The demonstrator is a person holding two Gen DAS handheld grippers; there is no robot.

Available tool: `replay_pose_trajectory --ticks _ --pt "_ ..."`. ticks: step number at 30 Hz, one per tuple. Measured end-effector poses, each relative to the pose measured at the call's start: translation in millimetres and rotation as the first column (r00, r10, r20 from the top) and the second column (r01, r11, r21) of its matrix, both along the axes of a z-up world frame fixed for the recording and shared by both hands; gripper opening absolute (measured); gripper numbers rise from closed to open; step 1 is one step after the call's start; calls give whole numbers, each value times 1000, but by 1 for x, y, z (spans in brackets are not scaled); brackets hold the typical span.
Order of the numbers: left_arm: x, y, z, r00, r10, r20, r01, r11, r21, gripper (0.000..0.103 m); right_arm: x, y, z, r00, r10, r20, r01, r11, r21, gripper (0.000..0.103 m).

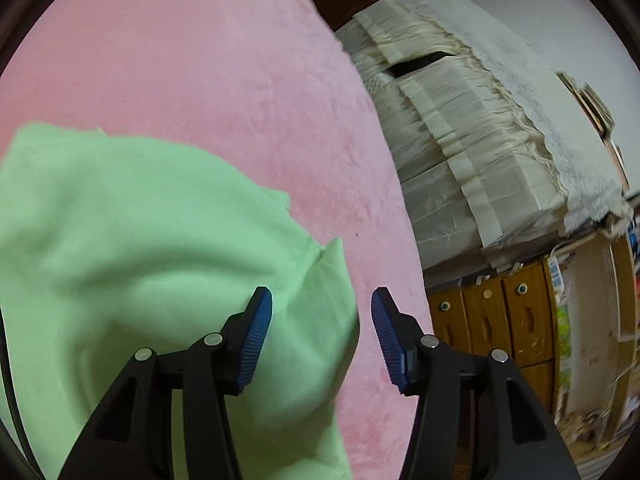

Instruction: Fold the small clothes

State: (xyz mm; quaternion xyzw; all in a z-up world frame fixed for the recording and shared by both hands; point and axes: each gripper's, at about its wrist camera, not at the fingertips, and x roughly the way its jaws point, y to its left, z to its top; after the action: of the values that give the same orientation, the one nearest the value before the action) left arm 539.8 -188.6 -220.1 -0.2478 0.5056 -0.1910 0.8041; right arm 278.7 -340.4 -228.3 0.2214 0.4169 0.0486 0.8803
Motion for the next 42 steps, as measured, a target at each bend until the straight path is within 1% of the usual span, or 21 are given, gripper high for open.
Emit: replay_pose_trajectory --ticks 2,5,8,10,12,14,16,19,21,24,27,30,33,35,36,37,38,39,40,41,42 --pt "-13 9 13 998 -17 52 15 999 49 50 -1 -3 -1 1000 4 -1 -4 1000 9 13" --pt "-42 30 32 991 -45 124 23 985 173 50 -4 -5 1 1000 14 1 -14 1000 14 13" --pt "-79 50 44 979 -99 176 39 948 315 53 -3 -9 4 1000 22 4 -22 1000 12 13" --pt "-113 65 46 970 -137 200 45 913 405 56 -3 -9 6 999 32 3 -32 999 5 13" --pt "-140 78 45 967 -151 205 43 892 450 58 -4 -7 7 999 36 0 -36 999 -10 13" --pt "-166 89 42 968 -146 203 35 882 470 60 -4 -7 9 999 40 -5 -40 999 -20 16" --pt "-192 101 35 969 -144 200 28 871 490 60 -5 -5 12 999 40 -8 -40 999 -37 29" --pt "-225 113 23 969 -130 210 2 853 521 60 -4 -4 15 999 50 -7 -50 997 -66 33" --pt "-237 118 14 973 -109 204 -13 857 516 60 -5 -3 16 998 56 -13 -57 995 -80 33" --pt "-246 126 -1 982 -73 174 -16 886 464 60 -6 -2 17 998 59 -22 -60 994 -94 33" --pt "-249 128 -13 987 -56 152 -16 901 434 60 -4 -1 15 998 60 -33 -63 994 -92 33" --pt "-246 136 -20 990 -16 138 -35 932 360 58 -2 -1 14 997 61 -36 -64 994 -92 33" --pt "-241 143 -29 993 29 113 -60 956 287 41 0 0 12 997 58 -42 -62 994 -92 33" --pt "-238 145 -33 993 42 110 -69 963 261 32 1 -1 11 997 55 -45 -59 995 -85 33" --pt "-237 144 -34 993 40 113 -68 964 256 19 1 -1 9 997 53 -49 -57 995 -79 33" --pt "-237 143 -35 993 29 113 -57 966 251 10 2 -1 8 997 53 -51 -57 996 -74 33" --pt "-237 142 -35 992 33 118 -63 965 255 9 2 -2 7 997 53 -54 -57 996 -70 32" --pt "-238 141 -34 991 39 124 -69 965 252 6 3 -1 6 997 52 -55 -56 996 -70 28" --pt "-240 140 -31 990 45 136 -79 965 249 5 3 -1 7 997 54 -51 -58 996 -70 14" --pt "-242 140 -27 987 51 153 -88 965 247 5 3 0 8 997 62 -49 -65 996 -68 8" --pt "-245 141 -22 983 56 175 -99 963 250 4 1 1 10 997 66 -40 -68 996 -62 7"
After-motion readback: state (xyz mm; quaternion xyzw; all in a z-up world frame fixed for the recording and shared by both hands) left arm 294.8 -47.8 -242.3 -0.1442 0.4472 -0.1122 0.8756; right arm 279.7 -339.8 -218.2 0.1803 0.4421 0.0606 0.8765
